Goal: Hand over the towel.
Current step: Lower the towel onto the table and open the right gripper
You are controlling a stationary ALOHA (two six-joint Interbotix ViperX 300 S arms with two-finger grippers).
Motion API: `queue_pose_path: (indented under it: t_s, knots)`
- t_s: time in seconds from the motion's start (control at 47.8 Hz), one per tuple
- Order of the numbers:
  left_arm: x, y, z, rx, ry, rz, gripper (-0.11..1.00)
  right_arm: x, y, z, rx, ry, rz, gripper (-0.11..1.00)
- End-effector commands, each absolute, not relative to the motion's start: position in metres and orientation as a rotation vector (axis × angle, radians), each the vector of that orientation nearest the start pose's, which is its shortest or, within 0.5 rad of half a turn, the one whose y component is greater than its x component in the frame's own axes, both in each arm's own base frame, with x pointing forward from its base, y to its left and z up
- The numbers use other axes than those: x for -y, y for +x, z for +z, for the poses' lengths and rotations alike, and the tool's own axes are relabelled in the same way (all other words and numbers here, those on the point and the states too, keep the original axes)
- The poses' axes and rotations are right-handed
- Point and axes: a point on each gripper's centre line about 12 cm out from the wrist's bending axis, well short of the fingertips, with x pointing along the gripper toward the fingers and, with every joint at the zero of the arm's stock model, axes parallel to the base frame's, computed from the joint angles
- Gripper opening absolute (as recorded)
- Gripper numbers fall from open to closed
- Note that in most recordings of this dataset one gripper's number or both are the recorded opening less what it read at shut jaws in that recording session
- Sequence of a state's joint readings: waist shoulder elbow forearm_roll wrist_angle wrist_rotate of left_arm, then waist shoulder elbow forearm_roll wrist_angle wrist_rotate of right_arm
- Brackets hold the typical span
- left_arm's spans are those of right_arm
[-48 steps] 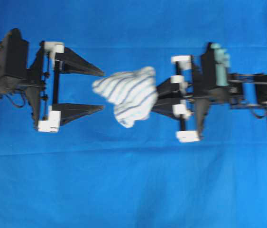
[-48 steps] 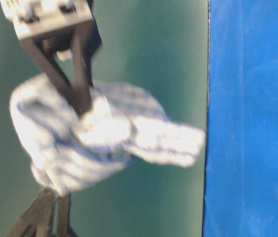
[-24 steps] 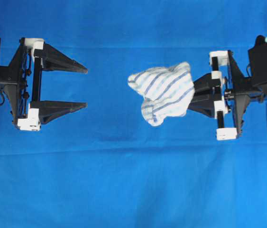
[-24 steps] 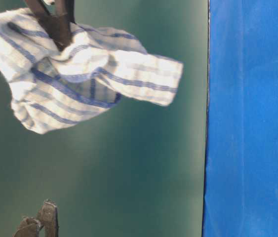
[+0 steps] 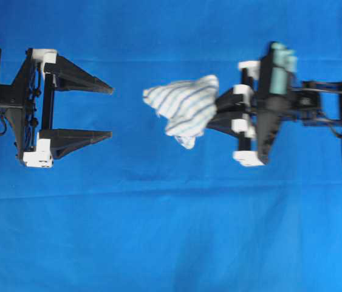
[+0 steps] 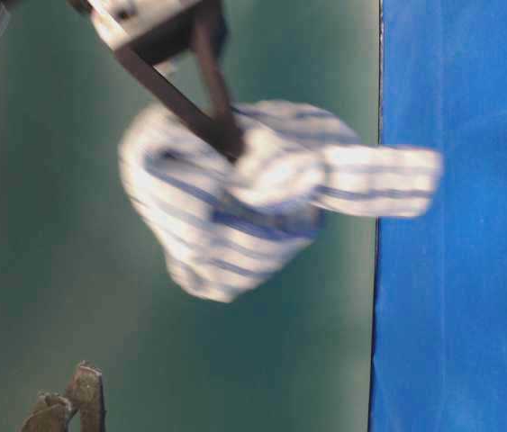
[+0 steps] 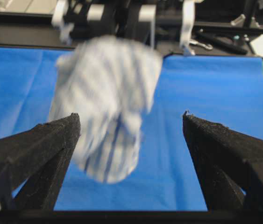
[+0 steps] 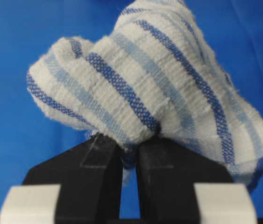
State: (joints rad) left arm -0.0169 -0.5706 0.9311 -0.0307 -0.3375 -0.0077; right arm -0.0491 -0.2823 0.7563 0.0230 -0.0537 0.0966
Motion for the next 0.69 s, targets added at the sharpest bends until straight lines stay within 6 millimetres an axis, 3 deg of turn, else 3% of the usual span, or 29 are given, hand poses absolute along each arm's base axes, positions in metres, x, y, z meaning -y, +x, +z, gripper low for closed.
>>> queue_pose_path:
  t_s: [0.0,0.168,0.398,0.503,0.67]
  knots:
    - [0.004,0.288,0.312,0.01,-0.035,-0.008,0.9,0.025,0.364,0.245,-0.471,0.129,-0.093,0.09]
    - [0.004,0.288,0.312,0.012,-0.032,-0.007,0.9,0.036,0.385,0.202,-0.666,0.136,-0.125,0.09]
    - [0.004,0.288,0.311,0.009,-0.026,-0.007,0.9,0.04,0.405,0.147,-0.784,0.138,-0.132,0.09]
    - [0.003,0.287,0.311,0.011,-0.024,-0.004,0.9,0.04,0.408,0.136,-0.813,0.141,-0.134,0.09]
    - [0.003,0.288,0.31,0.007,-0.024,-0.004,0.9,0.04,0.41,0.136,-0.813,0.14,-0.132,0.09]
